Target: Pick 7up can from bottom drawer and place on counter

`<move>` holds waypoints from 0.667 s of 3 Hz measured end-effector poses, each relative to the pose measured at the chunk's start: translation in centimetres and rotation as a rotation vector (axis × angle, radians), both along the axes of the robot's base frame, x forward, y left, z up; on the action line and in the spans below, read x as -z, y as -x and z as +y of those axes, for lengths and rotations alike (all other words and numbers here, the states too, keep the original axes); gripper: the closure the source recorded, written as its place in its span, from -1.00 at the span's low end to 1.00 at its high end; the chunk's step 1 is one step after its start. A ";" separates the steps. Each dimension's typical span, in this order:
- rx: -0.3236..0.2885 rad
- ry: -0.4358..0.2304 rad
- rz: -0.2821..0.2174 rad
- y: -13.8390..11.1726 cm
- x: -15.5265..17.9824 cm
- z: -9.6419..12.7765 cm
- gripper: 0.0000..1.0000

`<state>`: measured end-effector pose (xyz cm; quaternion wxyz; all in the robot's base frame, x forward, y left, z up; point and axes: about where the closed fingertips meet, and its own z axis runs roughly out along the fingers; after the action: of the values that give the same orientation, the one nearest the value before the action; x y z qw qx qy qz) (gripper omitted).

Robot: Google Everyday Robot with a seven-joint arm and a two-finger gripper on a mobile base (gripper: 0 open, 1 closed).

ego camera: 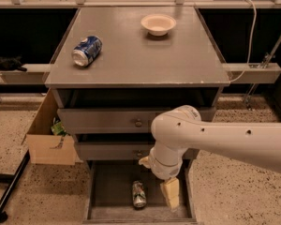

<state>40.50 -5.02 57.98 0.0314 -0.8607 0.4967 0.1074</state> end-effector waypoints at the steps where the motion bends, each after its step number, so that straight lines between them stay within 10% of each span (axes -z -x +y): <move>1: -0.251 0.005 -0.006 1.1 0.6 1.6 -1.00; 2: -0.510 0.058 -0.011 2.0 1.5 3.1 -1.00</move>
Offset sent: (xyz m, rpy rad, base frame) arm -0.0254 0.0507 -0.0233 -0.1239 -0.0213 0.8290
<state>38.49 -1.95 56.52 -0.0185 -0.9592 0.2663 0.0928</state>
